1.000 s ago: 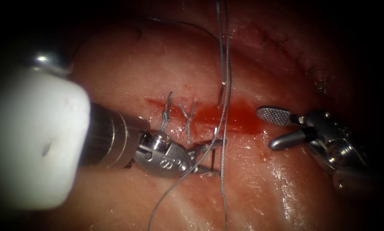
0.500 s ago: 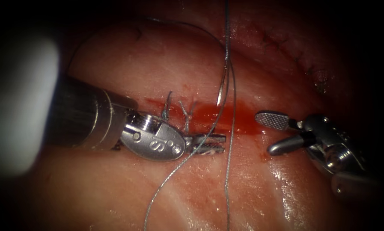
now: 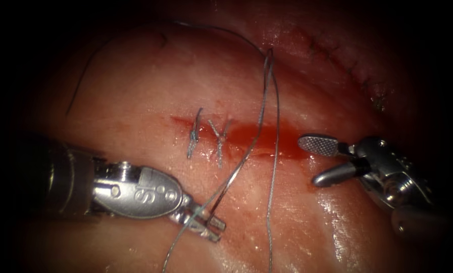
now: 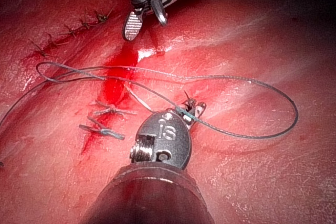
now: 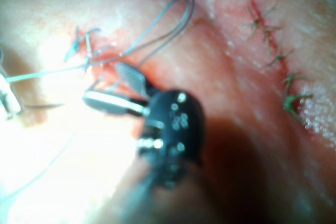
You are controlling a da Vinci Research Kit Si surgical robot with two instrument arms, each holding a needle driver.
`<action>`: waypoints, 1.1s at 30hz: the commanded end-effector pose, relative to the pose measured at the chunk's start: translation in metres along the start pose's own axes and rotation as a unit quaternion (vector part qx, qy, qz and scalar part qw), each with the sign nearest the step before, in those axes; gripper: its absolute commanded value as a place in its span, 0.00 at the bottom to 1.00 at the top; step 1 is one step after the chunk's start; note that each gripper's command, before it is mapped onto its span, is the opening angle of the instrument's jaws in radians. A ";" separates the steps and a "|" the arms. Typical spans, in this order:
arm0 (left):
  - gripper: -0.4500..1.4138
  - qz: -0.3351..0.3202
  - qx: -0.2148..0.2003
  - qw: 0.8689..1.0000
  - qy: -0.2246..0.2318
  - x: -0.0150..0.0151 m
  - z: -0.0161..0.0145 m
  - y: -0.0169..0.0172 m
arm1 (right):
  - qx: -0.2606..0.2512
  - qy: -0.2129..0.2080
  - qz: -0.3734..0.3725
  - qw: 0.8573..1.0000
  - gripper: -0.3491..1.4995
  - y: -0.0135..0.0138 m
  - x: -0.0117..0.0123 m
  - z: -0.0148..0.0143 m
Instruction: Wound Closure
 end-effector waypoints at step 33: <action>0.00 0.101 0.241 0.965 -0.023 0.0069 -0.0079 -0.0038 | 0.013 -0.038 -0.049 0.998 0.88 -0.0020 -0.0018 0.0049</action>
